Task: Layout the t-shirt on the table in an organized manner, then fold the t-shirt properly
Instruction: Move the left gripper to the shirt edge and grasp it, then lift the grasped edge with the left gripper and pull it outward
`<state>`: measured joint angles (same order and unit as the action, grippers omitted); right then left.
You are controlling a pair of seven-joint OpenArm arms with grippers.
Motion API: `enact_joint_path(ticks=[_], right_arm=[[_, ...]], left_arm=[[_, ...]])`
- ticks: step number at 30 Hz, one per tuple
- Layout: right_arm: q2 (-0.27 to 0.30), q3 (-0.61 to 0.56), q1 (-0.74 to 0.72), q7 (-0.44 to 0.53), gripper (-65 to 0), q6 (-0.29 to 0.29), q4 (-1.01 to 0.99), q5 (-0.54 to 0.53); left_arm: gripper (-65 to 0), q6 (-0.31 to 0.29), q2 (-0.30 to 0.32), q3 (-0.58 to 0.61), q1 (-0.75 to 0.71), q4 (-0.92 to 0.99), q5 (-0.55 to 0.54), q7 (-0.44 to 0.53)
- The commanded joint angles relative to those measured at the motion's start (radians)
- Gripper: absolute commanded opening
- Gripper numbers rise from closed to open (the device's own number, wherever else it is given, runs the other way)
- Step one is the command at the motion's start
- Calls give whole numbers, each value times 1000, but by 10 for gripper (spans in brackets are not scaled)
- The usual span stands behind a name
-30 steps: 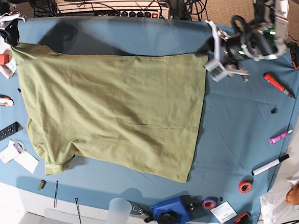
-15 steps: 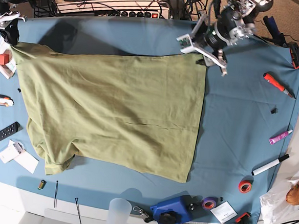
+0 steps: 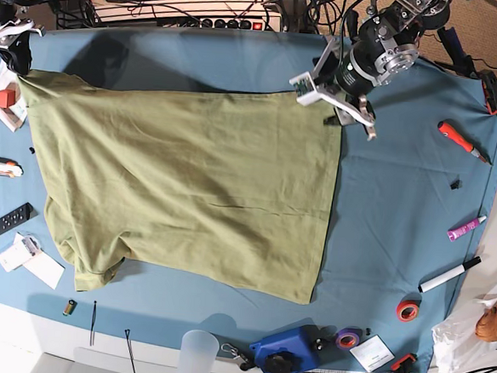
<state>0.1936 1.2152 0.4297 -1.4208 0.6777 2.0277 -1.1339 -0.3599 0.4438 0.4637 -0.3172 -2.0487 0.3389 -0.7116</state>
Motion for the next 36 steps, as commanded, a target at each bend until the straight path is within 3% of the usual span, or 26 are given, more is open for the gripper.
enact_joint_path(ticks=[1,7,11,13,15,19,21,24,29,32,36], right_arm=[[17,8,5,25,-650,-2,14,-17],[17,8,5,25,-650,-2,14,-18],[17,8,5,25,-650,-2,14,-17],[17,8,5,25,-650,-2,14,-17],[17,8,5,25,-650,-2,14,-18],[17,8,5,25,-650,-2,14,-17],[17,8,5,25,-650,-2,14,-17],[18,8,5,26,-650,-2,14,-17],[39,8,5,42,-650,-2,14,-17],[51,8,8,25,-650,-1,14,-14],[51,8,64,25,-650,-1,14,-6]], left_arm=[[-350,-5,5,-1,-2,-2,-3,8],[-350,-5,5,-1,-7,37,-6,-55],[-351,-71,5,-1,-7,37,-5,-50],[-391,-22,5,-1,-4,37,4,-44],[-472,39,5,-1,4,38,8,-29],[-643,47,5,-1,16,38,-2,-23],[-650,69,5,-1,16,38,-2,-23],[-650,172,5,-2,19,38,11,-53],[-650,323,5,-2,30,37,145,-239],[-650,345,6,-2,27,37,158,-341],[-650,344,5,-2,-8,36,159,-383]])
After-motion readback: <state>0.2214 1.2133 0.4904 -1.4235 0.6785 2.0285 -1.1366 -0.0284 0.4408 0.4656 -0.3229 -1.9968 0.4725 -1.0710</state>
